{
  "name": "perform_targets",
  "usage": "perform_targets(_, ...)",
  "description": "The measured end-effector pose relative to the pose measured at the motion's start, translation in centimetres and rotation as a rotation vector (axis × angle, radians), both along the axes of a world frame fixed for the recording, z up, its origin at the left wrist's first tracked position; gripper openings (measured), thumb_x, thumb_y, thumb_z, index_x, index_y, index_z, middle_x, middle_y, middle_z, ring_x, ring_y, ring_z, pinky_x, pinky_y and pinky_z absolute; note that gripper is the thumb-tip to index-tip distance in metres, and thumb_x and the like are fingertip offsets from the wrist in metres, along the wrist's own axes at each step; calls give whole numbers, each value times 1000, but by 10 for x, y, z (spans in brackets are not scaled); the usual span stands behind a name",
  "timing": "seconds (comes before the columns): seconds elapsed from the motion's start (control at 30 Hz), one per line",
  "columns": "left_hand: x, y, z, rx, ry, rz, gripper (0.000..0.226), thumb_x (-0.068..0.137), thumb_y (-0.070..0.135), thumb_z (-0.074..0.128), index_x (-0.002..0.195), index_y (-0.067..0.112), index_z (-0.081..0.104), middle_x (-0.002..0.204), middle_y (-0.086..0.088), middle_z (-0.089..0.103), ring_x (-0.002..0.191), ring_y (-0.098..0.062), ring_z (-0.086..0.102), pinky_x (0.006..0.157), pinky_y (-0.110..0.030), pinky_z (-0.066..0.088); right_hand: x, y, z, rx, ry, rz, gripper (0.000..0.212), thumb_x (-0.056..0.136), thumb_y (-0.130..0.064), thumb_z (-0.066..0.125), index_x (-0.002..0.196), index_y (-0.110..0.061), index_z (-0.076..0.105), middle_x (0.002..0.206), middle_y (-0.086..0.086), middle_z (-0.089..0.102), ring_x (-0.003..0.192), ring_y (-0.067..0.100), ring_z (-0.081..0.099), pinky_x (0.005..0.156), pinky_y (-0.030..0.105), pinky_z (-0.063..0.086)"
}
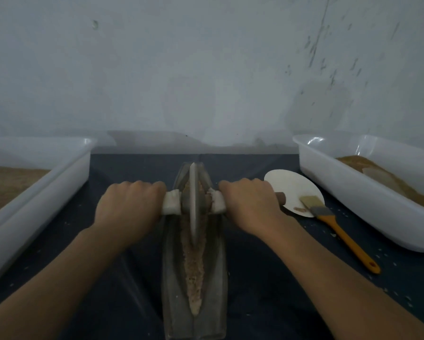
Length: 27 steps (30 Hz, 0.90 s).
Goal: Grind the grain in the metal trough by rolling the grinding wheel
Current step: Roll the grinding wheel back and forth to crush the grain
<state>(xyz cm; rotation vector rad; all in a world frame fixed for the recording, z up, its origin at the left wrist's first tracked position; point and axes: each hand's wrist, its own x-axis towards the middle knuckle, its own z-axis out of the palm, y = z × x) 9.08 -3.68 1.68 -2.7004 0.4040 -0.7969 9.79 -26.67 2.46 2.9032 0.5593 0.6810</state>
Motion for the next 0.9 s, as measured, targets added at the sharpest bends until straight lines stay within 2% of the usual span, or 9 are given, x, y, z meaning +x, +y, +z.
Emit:
perform_targets(0.1,5,0,1,-3,-4,-2,38,65,29,76,67,25,38,54,6,50,43,-21,49,45,-24,14,8,2,-1,-27,-41,-8,26,85,-25,58,82,-25,32,80,1,61,58,23,43,51,31,18)
perform_targets(0.17,-4,0,-1,-29,22,18,32,74,34,68,72,27,36,59,8,43,48,-17,43,47,-27,22,1,3,2,-64,-45,12,20,85,-23,58,85,-24,39,83,2,62,66,26,53,51,31,20)
perform_targets(0.27,-29,4,-3,-67,76,33,34,79,41,60,75,31,28,62,9,33,54,-13,36,50,-29,26,-23,2,10,-91,24,75,15,87,-25,60,96,-22,48,86,2,61,67,23,52,56,33,28)
perform_targets(0.33,-52,4,3,-18,77,-48,46,67,40,71,72,31,25,56,9,29,46,-12,32,44,-27,16,-44,-1,14,-84,70,102,18,86,-28,61,98,-24,48,88,1,61,70,22,53,58,33,28)
perform_targets(0.47,-75,8,13,7,15,-149,67,34,27,83,67,28,24,48,9,15,36,-12,15,49,-18,0,-73,-10,15,-72,36,135,24,82,-33,64,89,-29,42,80,-5,57,59,17,34,55,31,23)
perform_targets(0.53,-68,8,8,3,39,-142,60,42,26,82,66,27,27,45,5,29,33,-17,31,46,-20,7,-70,-10,11,-108,8,89,32,79,-34,67,82,-30,35,74,-6,55,56,18,36,51,30,17)
perform_targets(0.63,-37,6,-1,3,25,-81,37,69,37,66,72,28,31,61,5,50,56,-24,57,49,-29,26,-43,-4,5,-142,-51,25,25,78,-33,67,85,-26,44,74,-2,59,61,23,55,51,30,20)
perform_targets(0.77,4,1,-3,-57,12,-11,22,80,35,58,78,25,38,76,1,60,66,-27,60,54,-31,30,6,5,0,-131,-97,-24,21,80,-24,62,85,-24,41,78,1,62,68,28,60,52,32,27)
perform_targets(0.9,9,-2,-2,-88,21,41,24,82,31,58,78,24,36,74,3,57,61,-23,53,54,-32,29,16,8,2,-137,-110,-32,22,80,-24,62,86,-23,41,80,1,62,69,28,60,53,32,25)
